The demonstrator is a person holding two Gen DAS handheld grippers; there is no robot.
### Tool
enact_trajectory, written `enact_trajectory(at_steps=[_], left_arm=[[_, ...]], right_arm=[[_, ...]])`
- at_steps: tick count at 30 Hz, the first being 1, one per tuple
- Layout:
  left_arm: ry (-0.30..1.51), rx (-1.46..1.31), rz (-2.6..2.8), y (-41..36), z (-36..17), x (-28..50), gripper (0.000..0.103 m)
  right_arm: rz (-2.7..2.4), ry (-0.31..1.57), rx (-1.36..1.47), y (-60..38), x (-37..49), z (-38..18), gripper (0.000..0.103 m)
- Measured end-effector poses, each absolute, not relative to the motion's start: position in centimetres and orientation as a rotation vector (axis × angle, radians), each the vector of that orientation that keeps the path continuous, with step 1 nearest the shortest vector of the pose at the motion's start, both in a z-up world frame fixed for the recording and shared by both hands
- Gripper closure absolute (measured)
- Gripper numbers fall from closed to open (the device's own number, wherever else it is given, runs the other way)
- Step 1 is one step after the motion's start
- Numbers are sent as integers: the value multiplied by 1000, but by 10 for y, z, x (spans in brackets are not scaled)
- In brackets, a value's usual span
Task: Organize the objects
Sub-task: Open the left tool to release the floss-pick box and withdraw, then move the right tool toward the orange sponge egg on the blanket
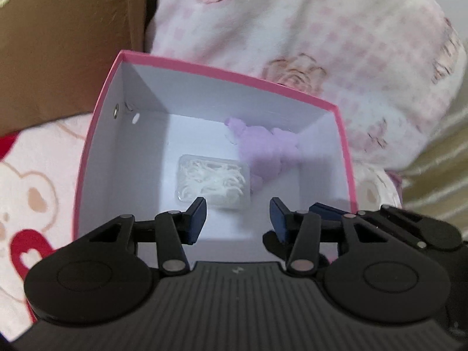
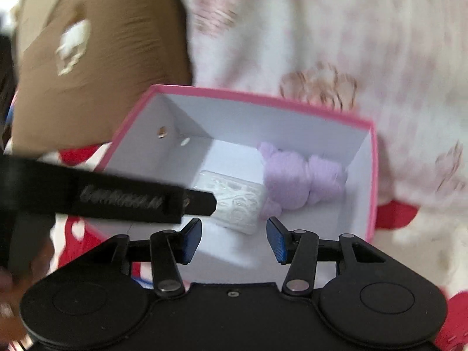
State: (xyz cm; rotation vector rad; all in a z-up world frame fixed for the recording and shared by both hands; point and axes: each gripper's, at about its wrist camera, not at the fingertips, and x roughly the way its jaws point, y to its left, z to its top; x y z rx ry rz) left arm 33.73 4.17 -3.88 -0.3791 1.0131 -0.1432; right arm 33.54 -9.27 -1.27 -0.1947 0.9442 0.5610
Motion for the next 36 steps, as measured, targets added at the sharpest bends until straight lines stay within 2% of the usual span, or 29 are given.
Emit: enact_trajectory(at_steps=[16, 22, 29, 34, 36], left_arm=[[993, -354, -140, 53, 21, 251, 55], [976, -303, -169, 56, 51, 212, 54], [960, -183, -214, 46, 79, 170, 46], [1027, -152, -265, 42, 76, 152, 39], [1052, -148, -286, 42, 73, 143, 38]], right_arm=[[601, 834, -264, -120, 237, 55, 48], [582, 811, -270, -133, 203, 74, 40], [579, 776, -276, -141, 159, 95, 20], [579, 768, -303, -140, 133, 101, 19], [593, 767, -293, -141, 124, 102, 15]])
